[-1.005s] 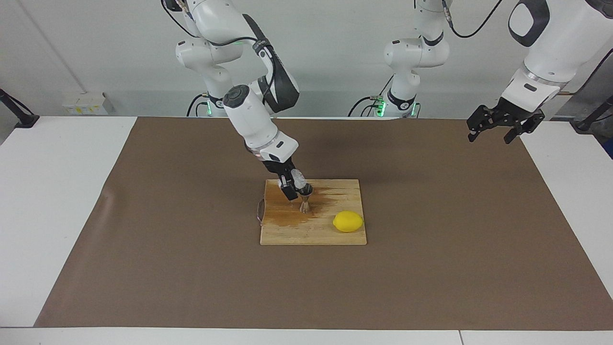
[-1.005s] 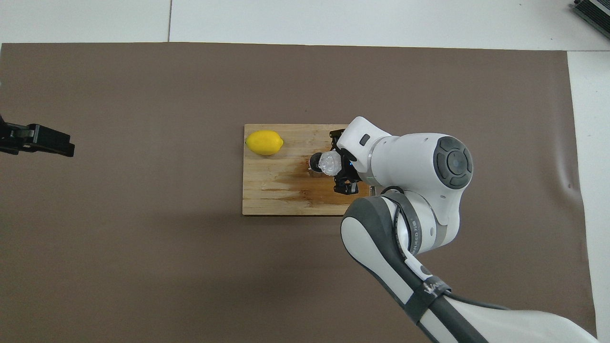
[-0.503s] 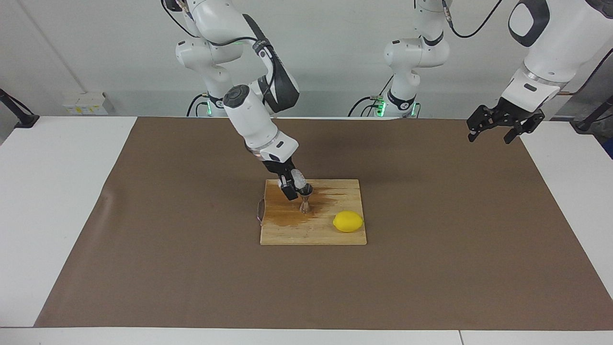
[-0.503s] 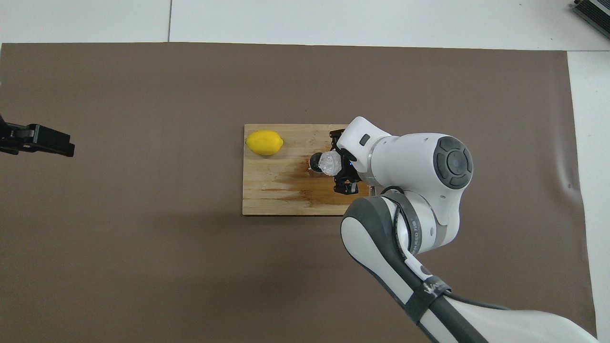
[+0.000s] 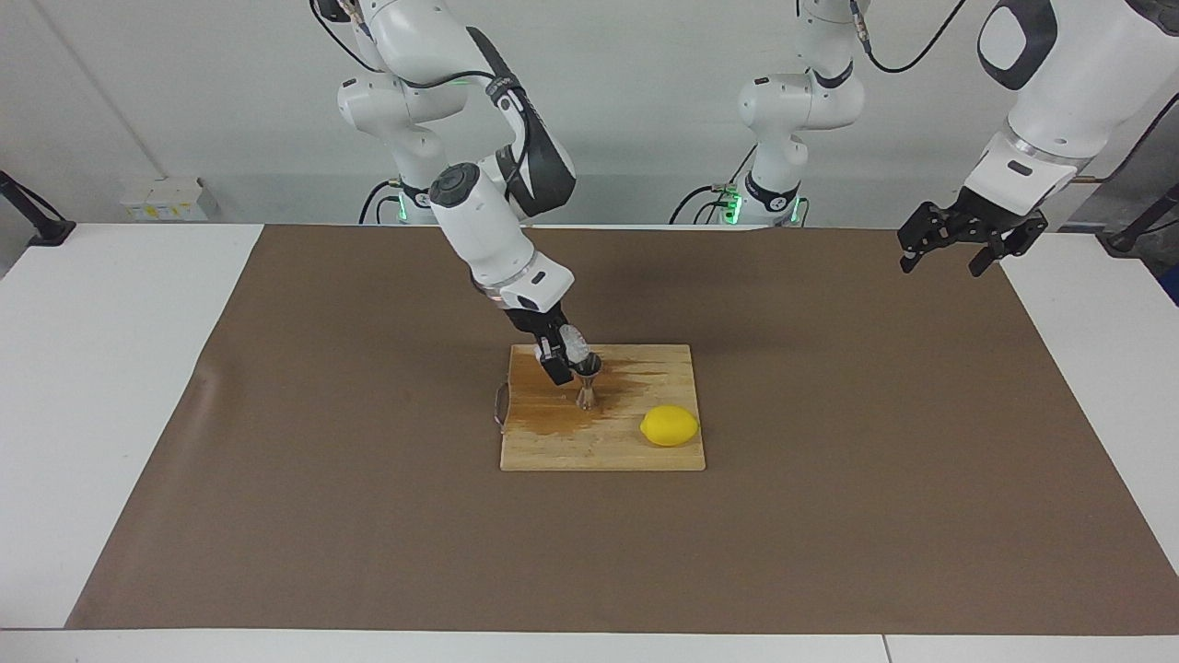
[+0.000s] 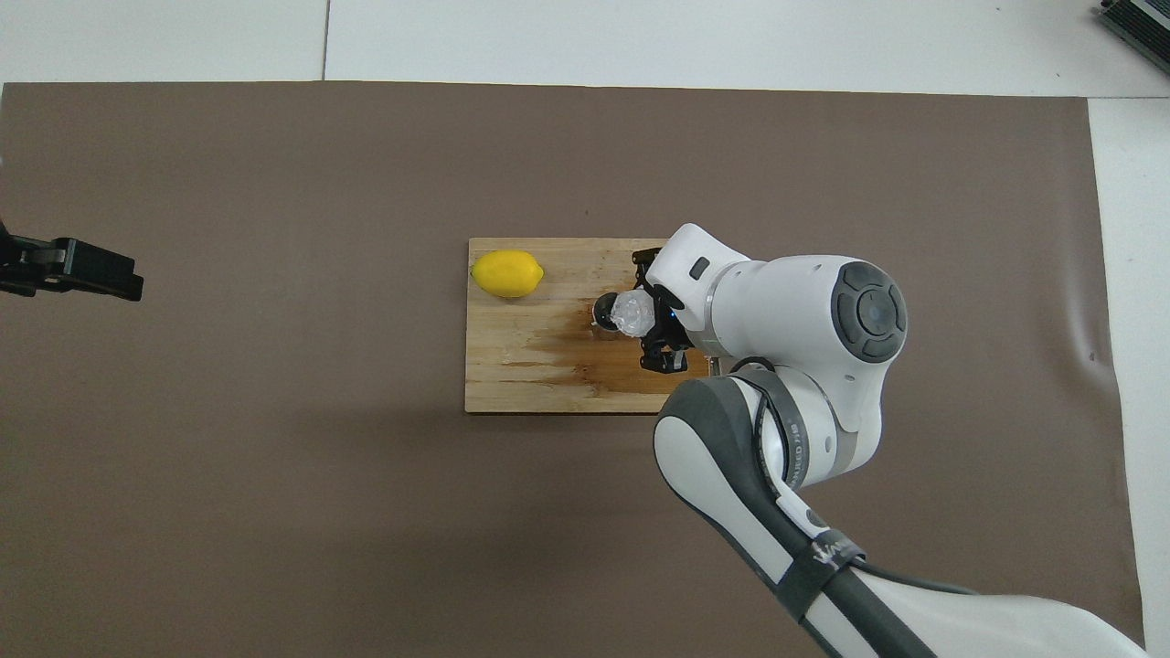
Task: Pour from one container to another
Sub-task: 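Tilt the white cup with the right gripper to pour into the metal cup, then carry the white cup back with the right gripper and lower it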
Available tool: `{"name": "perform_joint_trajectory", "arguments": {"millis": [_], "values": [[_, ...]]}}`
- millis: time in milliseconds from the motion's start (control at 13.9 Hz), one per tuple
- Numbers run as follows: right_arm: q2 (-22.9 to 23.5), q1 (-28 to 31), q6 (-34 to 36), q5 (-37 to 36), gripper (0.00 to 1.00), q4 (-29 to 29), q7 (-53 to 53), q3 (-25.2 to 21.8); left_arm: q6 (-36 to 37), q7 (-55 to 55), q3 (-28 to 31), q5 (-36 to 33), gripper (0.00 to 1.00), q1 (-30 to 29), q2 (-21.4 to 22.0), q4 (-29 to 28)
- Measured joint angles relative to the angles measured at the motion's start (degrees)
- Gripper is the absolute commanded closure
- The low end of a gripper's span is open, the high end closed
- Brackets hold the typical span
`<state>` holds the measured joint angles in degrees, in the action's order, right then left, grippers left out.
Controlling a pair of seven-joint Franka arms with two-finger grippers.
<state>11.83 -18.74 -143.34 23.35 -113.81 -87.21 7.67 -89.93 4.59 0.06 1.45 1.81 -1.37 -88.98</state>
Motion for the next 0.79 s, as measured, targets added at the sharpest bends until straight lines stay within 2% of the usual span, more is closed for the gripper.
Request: {"name": "perform_joint_trajectory", "arguments": {"millis": [790], "values": [[0.0,1.1,-0.3,1.5,1.00,0.2,1.5,-0.4,0.0,0.0,0.0,0.0,0.00,0.0,0.0,0.0]]}}
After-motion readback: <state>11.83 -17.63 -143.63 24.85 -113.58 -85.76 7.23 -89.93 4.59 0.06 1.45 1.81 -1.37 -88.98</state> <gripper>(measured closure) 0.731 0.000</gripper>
